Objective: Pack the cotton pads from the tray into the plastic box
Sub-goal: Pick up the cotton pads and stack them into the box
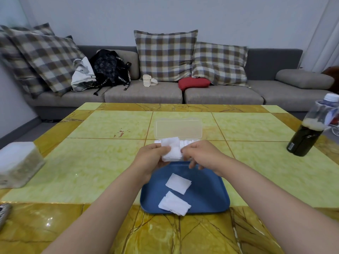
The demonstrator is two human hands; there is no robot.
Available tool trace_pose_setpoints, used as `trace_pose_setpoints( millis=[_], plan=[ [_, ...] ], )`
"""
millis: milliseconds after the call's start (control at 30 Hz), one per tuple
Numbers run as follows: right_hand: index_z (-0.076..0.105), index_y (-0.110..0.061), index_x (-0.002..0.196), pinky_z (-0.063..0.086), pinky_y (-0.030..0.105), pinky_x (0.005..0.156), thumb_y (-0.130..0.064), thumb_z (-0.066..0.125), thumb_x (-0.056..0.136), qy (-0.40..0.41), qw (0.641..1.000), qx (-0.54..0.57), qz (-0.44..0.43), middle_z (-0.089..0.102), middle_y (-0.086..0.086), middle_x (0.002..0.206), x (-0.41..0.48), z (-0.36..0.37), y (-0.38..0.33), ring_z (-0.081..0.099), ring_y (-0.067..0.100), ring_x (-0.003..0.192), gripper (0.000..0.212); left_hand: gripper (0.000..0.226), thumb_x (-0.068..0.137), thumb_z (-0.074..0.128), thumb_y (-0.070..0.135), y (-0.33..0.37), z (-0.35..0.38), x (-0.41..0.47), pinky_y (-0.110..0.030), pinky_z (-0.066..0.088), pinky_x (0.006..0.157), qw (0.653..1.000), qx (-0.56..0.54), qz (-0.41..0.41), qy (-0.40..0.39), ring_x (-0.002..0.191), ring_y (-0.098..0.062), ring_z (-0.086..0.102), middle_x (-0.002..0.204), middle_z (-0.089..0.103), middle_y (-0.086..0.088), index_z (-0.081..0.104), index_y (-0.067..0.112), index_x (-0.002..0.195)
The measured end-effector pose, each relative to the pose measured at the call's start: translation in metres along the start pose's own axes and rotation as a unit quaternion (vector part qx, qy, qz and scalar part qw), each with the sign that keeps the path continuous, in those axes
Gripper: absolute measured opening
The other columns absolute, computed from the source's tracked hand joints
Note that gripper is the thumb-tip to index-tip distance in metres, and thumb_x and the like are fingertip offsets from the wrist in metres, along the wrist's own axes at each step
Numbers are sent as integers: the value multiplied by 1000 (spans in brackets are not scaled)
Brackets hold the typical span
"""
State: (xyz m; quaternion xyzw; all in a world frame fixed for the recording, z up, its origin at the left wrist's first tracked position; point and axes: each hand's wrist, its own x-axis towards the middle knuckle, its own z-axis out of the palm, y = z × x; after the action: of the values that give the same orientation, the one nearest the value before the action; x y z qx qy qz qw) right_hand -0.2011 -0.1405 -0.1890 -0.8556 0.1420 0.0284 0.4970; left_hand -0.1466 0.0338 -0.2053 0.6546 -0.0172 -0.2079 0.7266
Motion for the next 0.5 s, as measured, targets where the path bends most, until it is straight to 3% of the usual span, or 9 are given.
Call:
trace_pose_setpoints(
  millis=[100,167,333,433,500],
  plan=[
    [76,-16,100,54,27,76,-25,70,85,-45,972,-227,-29,73,-1,96,0,14,15,64,11,83,17,9,95,63,8,-2,-6,2,-27,60,72,999,14,1,30,84,-22,70,97,74,-12,69,3,99],
    [72,-23,105,55,29,84,-34,79,80,-80,956,-280,-25,66,-14,94,-2,24,17,63,10,91,28,8,94,63,8,-4,-8,2,-26,59,69,999,24,-2,34,85,-23,70,98,74,-13,68,3,98],
    [76,-18,92,56,31,81,-26,84,77,-110,949,-296,-10,71,-8,87,2,35,12,68,14,90,18,10,94,64,8,-9,-11,5,-25,60,67,998,37,-8,47,85,-24,71,101,73,-15,68,1,101],
    [71,-24,80,51,23,70,-22,84,77,-117,953,-278,-19,66,-14,78,4,31,12,63,9,80,13,11,94,65,9,-13,-15,7,-33,62,79,997,46,-12,53,91,-27,72,105,73,-17,68,2,102],
    [68,-27,82,49,22,68,-19,85,76,-92,969,-227,-18,65,-12,83,4,23,12,62,10,82,19,11,93,65,9,-15,-17,9,-38,61,84,997,45,-15,61,92,-28,71,104,73,-16,68,2,102]
  ],
)
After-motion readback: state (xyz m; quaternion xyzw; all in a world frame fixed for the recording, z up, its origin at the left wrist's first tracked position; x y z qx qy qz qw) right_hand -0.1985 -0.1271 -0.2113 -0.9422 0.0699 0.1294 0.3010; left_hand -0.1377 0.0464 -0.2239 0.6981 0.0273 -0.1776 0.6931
